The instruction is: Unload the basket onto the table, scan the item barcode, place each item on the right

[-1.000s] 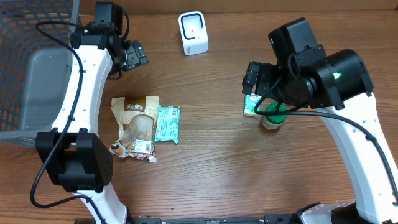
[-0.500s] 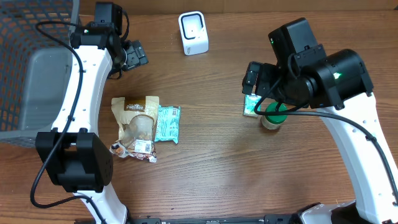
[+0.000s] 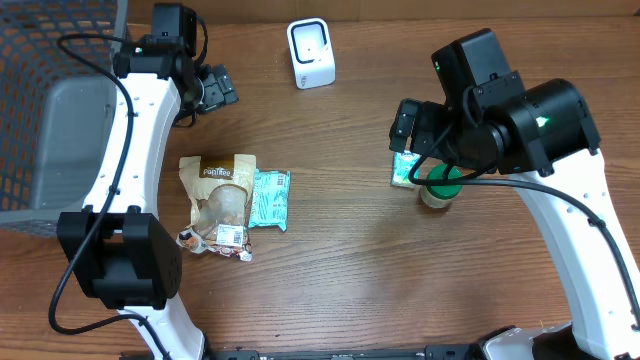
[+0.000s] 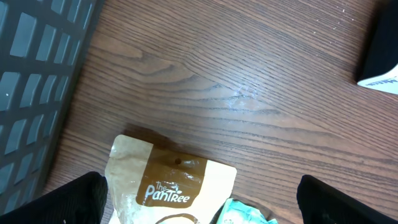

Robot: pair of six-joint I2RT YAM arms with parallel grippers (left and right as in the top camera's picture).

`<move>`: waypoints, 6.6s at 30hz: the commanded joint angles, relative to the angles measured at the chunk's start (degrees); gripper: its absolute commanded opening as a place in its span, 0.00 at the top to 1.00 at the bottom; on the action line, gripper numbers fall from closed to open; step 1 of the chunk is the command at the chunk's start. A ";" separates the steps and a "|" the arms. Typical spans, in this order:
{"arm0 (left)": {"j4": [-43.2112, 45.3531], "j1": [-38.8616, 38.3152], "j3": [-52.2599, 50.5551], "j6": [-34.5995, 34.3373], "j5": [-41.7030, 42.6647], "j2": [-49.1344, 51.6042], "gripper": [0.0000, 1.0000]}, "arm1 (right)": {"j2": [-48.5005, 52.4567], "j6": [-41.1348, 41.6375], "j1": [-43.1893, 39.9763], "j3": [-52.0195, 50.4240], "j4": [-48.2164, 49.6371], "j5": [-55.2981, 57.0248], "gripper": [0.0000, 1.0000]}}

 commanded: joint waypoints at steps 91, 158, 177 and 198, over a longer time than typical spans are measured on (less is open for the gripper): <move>-13.49 -17.64 -21.49 -0.59 4.52 -0.44 0.52 | -0.46 0.00 -0.35 0.15 0.31 0.59 0.00; 4.07 -19.47 -21.88 6.88 11.98 -0.28 0.53 | -0.46 0.00 -0.35 0.13 0.31 0.59 0.00; -1.22 -23.06 -24.02 1.99 18.08 -0.28 0.60 | -0.46 0.00 -0.35 0.15 0.31 0.59 0.00; 7.63 -29.99 -29.20 -4.26 16.13 -0.28 0.91 | -0.46 -0.02 -0.35 0.15 0.31 0.59 0.00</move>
